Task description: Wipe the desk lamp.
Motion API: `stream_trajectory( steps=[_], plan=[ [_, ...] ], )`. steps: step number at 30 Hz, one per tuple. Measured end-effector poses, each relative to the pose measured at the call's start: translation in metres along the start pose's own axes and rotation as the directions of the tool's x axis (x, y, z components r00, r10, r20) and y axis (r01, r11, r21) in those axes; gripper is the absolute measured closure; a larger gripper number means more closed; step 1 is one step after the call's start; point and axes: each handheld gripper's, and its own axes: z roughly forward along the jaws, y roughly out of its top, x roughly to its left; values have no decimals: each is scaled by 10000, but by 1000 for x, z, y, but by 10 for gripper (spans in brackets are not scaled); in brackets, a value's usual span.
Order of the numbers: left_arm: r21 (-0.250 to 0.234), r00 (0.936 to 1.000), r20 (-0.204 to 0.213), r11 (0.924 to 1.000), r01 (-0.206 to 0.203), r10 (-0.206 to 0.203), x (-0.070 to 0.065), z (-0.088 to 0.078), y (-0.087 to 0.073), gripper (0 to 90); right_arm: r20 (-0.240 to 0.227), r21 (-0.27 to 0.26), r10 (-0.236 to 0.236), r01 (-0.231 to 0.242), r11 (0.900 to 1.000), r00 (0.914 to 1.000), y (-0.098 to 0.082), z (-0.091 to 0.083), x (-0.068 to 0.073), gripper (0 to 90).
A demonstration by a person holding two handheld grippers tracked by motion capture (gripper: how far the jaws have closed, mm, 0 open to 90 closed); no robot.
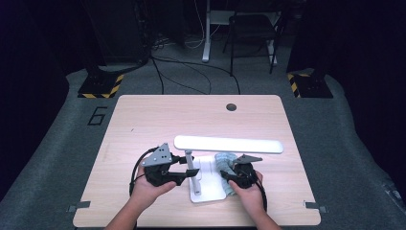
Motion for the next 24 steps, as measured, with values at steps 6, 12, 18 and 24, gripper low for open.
stream_trajectory(
  steps=[6,12,18,24],
  plan=[
    [-22,10000,-22,10000,32,-32,0,0,0,523,368,55,517,-519,9986,9980,23,21,-11,638],
    [28,9998,-154,9999,101,-101,-2,1,0,522,272,-24,355,-354,9994,9990,23,21,-9,626],
    [31,9994,-295,9998,199,-198,-4,2,0,523,-134,-41,141,-141,9999,9998,4,4,-1,626],
    [-11,9993,-317,9998,179,-180,-4,2,0,524,-465,173,-196,204,9996,9987,-18,-20,12,625]
  ],
)
